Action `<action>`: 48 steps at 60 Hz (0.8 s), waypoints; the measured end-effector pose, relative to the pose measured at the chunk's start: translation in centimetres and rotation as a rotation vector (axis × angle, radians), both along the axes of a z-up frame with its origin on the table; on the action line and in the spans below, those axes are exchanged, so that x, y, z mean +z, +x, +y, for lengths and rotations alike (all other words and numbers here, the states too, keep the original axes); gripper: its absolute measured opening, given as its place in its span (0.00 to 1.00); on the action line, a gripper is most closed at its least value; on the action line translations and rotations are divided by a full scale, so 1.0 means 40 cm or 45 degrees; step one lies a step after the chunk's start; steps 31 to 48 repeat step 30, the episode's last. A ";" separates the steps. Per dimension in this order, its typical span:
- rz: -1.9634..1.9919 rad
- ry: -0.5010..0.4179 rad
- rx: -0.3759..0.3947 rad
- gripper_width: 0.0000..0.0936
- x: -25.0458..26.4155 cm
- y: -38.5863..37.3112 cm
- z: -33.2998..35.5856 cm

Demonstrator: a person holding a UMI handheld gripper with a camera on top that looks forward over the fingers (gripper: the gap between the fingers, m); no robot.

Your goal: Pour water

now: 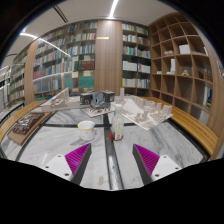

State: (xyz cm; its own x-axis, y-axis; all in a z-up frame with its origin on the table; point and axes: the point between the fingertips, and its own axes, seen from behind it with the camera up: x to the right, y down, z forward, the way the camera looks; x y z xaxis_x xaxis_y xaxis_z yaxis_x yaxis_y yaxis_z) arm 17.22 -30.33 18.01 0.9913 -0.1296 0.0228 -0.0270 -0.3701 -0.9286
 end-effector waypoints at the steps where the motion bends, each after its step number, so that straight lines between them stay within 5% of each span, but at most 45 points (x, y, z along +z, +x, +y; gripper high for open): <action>1: 0.002 -0.002 0.001 0.91 0.000 -0.007 -0.018; 18: -0.016 -0.010 -0.002 0.92 -0.012 -0.054 -0.195; 48: 0.008 0.008 -0.043 0.92 -0.010 -0.033 -0.210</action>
